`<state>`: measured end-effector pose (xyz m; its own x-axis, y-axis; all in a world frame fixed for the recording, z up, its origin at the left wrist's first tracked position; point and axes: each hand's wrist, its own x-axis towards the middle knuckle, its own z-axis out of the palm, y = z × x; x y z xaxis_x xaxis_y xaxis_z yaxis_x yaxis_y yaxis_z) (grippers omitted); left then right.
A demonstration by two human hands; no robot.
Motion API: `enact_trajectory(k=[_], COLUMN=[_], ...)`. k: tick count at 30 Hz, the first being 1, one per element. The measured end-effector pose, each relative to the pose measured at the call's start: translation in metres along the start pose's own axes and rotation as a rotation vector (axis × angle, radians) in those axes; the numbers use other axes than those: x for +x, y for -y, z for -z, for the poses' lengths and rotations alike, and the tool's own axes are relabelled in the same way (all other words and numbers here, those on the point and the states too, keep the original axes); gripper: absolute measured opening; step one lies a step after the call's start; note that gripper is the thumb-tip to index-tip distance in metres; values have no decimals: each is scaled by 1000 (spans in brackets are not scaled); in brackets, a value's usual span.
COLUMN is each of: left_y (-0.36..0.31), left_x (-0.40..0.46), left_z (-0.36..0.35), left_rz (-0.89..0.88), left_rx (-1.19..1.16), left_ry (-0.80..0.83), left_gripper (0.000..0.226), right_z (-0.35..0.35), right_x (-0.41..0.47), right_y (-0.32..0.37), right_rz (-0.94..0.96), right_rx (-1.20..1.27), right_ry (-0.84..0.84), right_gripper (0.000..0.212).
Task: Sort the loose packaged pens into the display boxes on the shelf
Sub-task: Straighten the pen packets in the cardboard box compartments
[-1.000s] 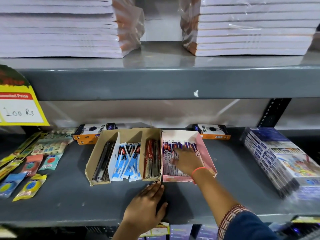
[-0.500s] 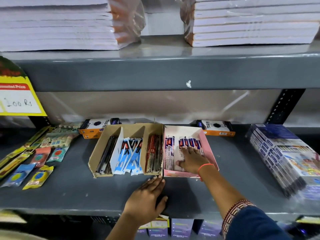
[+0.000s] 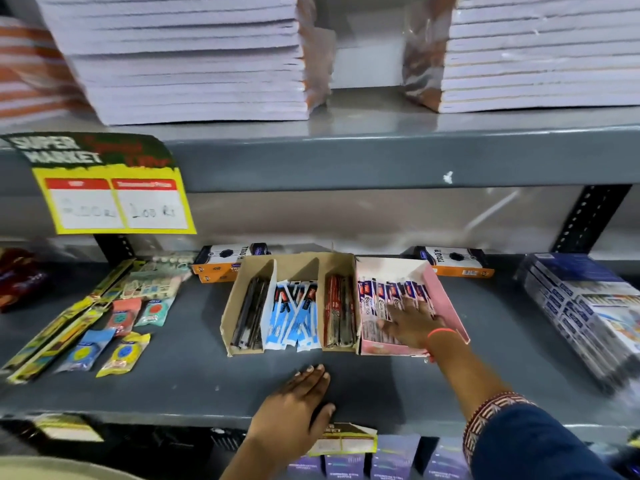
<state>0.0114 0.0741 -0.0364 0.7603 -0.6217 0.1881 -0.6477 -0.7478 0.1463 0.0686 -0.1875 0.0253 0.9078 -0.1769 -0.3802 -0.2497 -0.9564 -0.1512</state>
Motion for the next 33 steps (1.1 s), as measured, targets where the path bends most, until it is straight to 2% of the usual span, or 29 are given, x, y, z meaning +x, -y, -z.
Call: enact_trajectory(k=[2,3,7,9,11,14,15,19,21,25,33], left_y=[11,18,48,59,67,85,92,107,107,110,112], left_x=[-11,-17,-36,-42,-45,-52,-54,-60,-60,-57,-57], left_z=[7,9,11,14,18,25,26,22,19,17,16], left_rz=[16,26,26,28,53,125,154,230,238,222,216], left_rx=[-24,-26,11,21,14,12,15,0,-28,-33,-28], left_ry=[4,-3,-61,-91,-110,-154,-186,-258,-268,-286,-296], left_gripper=[74,74,73,71,73,75,75,75,75,75,69], right_z=[2,4,15,14,2,-27,-34,-47,-47,-46,-39], right_x=[1,-1,-26,-43,-59,-67,-66,-48,-38,-20,-11], right_y=[4,8,51,86,119,158,168,195,200,200,194], right_rz=[-24,-39,-52,66,243,418,435,220,147,84,20], right_rx=[35,89,455,554,492,331,284,91,17,1,-59], right_ry=[-100,-205,-809,-928,-964,-903,-812,-373,-267,-216,-263], right_gripper=[66,65,49,38,33,30,34,47,44,40,42])
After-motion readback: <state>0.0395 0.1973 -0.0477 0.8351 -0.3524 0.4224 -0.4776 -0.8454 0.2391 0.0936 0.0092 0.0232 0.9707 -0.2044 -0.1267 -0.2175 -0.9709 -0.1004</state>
